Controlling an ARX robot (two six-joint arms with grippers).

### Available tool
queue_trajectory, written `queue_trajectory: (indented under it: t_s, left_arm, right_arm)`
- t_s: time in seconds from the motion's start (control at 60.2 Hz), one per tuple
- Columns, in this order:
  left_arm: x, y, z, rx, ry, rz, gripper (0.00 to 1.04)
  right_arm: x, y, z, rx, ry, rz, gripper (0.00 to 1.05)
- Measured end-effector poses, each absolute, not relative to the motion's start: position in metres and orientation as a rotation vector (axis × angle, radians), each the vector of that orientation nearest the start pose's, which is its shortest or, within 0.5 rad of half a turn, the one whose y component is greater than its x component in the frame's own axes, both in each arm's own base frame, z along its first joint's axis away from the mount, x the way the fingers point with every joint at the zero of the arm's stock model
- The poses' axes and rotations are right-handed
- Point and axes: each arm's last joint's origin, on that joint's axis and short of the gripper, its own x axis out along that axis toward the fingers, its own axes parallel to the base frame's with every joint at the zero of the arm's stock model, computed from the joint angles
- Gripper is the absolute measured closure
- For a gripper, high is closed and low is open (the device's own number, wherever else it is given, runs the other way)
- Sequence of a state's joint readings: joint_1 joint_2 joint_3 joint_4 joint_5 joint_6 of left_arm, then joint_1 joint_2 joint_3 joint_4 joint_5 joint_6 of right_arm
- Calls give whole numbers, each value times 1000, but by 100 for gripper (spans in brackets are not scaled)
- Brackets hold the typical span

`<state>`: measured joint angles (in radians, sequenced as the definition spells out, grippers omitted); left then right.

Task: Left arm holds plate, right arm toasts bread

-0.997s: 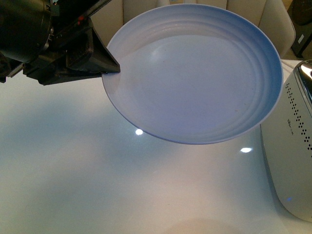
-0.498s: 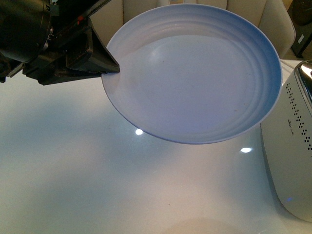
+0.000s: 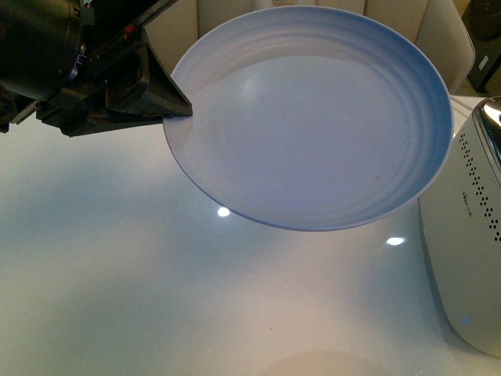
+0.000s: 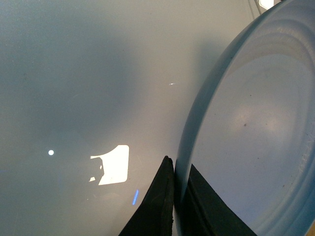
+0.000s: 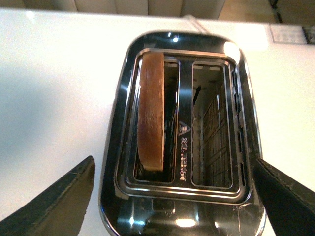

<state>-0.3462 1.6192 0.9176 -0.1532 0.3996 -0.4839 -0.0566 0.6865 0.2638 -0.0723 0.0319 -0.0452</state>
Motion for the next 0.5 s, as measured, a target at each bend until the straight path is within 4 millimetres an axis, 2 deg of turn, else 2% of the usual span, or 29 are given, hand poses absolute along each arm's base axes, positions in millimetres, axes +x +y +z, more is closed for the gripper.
queue_trajectory:
  t_s: [0.116, 0.316, 0.349, 0.415, 0.498]
  left_arm:
    - [298, -119, 184, -455, 1026, -474, 102]
    - [298, -119, 184, -455, 1026, -474, 102]
    - [298, -119, 184, -455, 1025, -474, 102]
    - [298, -120, 184, -455, 1025, -476, 102]
    - [298, -120, 184, -455, 1025, -475, 102]
  right_arm:
    - [133, -13, 196, 17, 360, -112, 9]
    - [122, -14, 195, 67, 282, -166, 9]
    - [122, -14, 194, 67, 243, -130, 12]
    - [120, -12, 187, 41, 82, -21, 25]
    - [118, -9, 187, 20, 16, -26, 37]
